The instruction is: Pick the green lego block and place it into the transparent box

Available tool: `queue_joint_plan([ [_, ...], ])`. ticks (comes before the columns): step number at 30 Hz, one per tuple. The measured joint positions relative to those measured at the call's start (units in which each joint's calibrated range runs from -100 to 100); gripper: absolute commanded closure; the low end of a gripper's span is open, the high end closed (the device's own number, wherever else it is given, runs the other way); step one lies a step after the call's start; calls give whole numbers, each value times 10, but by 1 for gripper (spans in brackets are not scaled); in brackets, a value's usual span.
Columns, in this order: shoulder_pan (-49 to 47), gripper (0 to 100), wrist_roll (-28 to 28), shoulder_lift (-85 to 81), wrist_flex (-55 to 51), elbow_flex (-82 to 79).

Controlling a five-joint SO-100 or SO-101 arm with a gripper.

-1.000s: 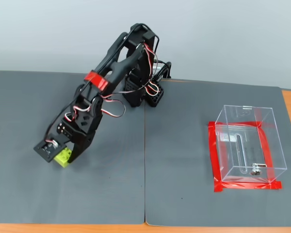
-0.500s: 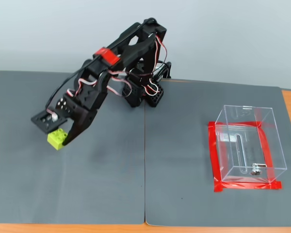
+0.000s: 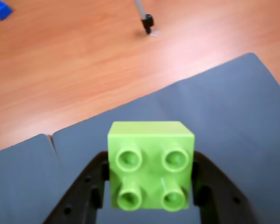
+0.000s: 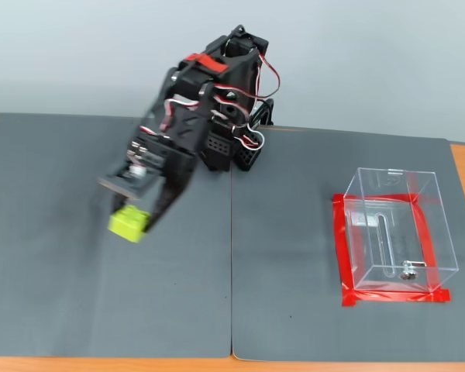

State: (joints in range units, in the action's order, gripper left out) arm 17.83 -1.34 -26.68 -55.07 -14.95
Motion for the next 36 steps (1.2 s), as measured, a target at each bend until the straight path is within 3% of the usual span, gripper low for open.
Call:
queue_joint_plan([
  [17, -299, 89, 2, -7, -6, 35],
  [36, -570, 89, 2, -7, -8, 35],
])
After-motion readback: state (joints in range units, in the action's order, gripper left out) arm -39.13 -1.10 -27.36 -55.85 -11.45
